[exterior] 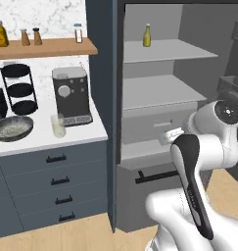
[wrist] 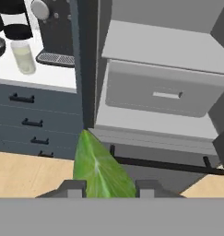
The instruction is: Grab a lemon wedge from the fridge and one ice cube from the ice bowl, and put them in the glass of lemonade.
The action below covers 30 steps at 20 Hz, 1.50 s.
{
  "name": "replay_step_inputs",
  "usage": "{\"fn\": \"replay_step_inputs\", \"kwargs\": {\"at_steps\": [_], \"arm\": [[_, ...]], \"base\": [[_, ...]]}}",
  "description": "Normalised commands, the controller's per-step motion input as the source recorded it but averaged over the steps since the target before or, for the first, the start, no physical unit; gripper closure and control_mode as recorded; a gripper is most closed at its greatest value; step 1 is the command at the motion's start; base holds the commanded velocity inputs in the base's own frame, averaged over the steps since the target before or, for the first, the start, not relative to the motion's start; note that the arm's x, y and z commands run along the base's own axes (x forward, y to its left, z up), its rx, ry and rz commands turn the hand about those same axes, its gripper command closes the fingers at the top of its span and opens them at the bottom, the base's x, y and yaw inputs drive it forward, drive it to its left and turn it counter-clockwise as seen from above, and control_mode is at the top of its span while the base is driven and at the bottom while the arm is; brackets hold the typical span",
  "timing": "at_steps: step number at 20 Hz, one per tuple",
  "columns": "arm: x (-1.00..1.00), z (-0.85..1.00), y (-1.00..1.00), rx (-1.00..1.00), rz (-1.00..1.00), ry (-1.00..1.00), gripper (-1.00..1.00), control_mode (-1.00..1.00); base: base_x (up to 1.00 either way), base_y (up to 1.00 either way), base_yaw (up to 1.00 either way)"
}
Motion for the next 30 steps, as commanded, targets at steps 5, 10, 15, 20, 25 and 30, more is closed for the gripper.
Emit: {"fn": "replay_step_inputs", "kwargs": {"at_steps": [5, 10, 15, 20, 25, 30], "arm": [[0.0, 0.0, 0.0, 0.0, 0.0, 0.0, 1.0, 1.0], [0.0, 0.0, 0.0, 0.0, 0.0, 0.0, 1.0, 1.0], [0.0, 0.0, 0.0, 0.0, 0.0, 0.0, 1.0, 1.0], [0.0, 0.0, 0.0, 0.0, 0.0, 0.0, 1.0, 1.0], [0.0, 0.0, 0.03, -0.01, -0.03, 0.0, 1.0, -1.0], [0.0, 0.0, 0.04, -0.03, -0.09, 0.0, 1.0, -1.0]], "base": [[0.51, 1.0, 0.0], [0.93, 1.0, 0.0], [0.86, 0.76, -0.02], [0.4, 0.29, -0.11], [0.05, 0.15, -0.13], [0.0, 0.0, 0.0]]}}
